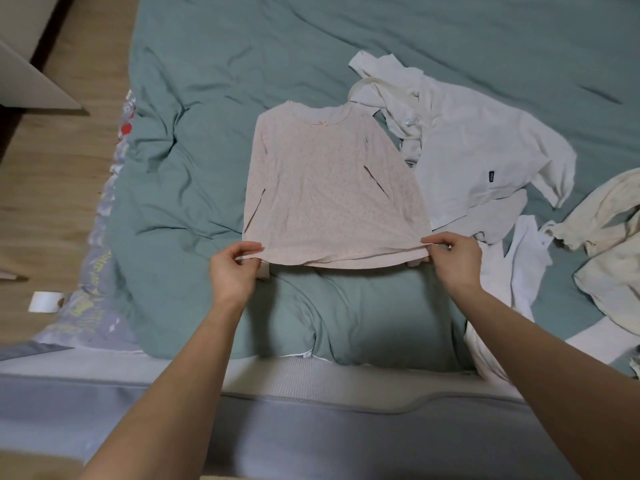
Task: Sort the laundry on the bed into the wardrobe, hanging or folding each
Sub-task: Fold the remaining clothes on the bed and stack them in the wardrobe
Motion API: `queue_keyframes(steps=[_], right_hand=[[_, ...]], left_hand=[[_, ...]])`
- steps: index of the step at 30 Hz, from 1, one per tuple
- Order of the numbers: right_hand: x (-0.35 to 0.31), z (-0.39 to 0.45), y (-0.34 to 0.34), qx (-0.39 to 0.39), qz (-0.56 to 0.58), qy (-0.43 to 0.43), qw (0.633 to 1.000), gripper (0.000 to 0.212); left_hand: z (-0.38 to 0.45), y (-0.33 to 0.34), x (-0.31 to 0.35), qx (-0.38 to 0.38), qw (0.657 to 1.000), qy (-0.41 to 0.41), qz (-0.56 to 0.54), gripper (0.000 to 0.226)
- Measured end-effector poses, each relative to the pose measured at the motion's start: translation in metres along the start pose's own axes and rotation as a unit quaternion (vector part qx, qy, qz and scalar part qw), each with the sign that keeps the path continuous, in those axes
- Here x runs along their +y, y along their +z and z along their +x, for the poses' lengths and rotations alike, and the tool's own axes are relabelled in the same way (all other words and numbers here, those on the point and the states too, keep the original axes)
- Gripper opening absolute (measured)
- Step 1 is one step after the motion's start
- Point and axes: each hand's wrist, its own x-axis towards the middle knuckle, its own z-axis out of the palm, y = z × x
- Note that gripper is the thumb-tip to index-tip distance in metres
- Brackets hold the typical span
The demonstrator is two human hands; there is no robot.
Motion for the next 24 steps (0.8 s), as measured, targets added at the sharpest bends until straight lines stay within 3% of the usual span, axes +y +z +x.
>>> queue_keyframes(steps=[3, 5, 9, 11, 13, 16, 19, 21, 23, 24], right_hand=[[-0.001, -0.001, -0.005, 0.002, -0.014, -0.029, 0.999, 0.026], [0.0, -0.008, -0.01, -0.013, -0.048, -0.063, 0.997, 0.025], [0.023, -0.023, -0.016, -0.051, -0.15, -0.141, 0.977, 0.024], [0.037, -0.024, -0.016, -0.065, -0.203, -0.181, 0.96, 0.024], [0.049, -0.025, -0.014, -0.132, -0.299, -0.209, 0.922, 0.023], [0.056, -0.027, -0.003, -0.278, -0.481, -0.202, 0.806, 0.019], [0.054, -0.028, 0.007, -0.312, -0.563, -0.207, 0.737, 0.018], [0.052, -0.023, 0.015, -0.221, -0.537, -0.299, 0.757, 0.004], [0.051, -0.025, 0.024, -0.147, -0.461, -0.376, 0.79, 0.009], [0.051, -0.025, 0.031, -0.163, -0.429, -0.39, 0.798, 0.016]], left_hand=[[0.001, -0.018, -0.005, -0.064, 0.975, 0.13, 0.168, 0.029], [0.0, -0.029, -0.012, -0.075, 0.952, 0.167, 0.247, 0.028], [-0.011, -0.033, -0.017, -0.044, 0.953, 0.179, 0.239, 0.023], [-0.008, -0.028, -0.028, -0.092, 0.945, 0.171, 0.264, 0.024], [-0.003, -0.021, -0.044, -0.175, 0.915, 0.134, 0.337, 0.028], [-0.002, -0.008, -0.059, -0.263, 0.864, 0.09, 0.421, 0.032], [-0.008, 0.008, -0.053, -0.31, 0.78, 0.109, 0.533, 0.034], [-0.011, 0.018, -0.041, -0.263, 0.758, 0.169, 0.572, 0.027], [-0.01, 0.027, -0.038, -0.21, 0.775, 0.283, 0.524, 0.037], [-0.011, 0.031, -0.038, -0.217, 0.784, 0.332, 0.477, 0.046]])
